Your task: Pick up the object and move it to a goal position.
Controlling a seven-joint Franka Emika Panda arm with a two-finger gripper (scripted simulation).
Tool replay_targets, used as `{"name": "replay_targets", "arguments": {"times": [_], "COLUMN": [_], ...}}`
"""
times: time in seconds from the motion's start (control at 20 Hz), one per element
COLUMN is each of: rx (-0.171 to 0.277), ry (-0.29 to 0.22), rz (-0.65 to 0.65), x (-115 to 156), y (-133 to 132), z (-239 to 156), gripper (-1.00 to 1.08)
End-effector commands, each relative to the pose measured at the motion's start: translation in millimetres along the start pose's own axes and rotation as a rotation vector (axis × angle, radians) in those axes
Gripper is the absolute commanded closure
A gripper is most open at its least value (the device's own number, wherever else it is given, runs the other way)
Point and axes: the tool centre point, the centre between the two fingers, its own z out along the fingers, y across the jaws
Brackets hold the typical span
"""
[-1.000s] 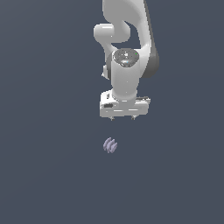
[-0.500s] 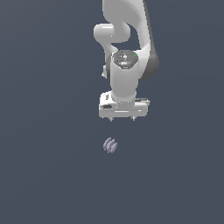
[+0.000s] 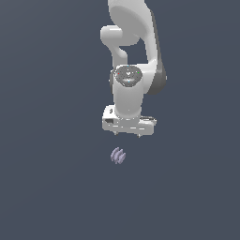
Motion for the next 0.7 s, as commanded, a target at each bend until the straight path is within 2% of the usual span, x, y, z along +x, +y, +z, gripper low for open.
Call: {"name": "replay_targets", "arguments": {"times": [0.0, 0.35, 0.65], "rx": [-0.003, -0.018, -0.029], "ry": [0.001, 0.009, 0.016], "rz": [0.065, 0.262, 0.373], "x": [8.5, 33.3, 46.3], "y": [5.3, 22.3, 32.5], "z": [8.6, 35.9, 52.4], "gripper": [-0.92, -0.92, -0.92]}}
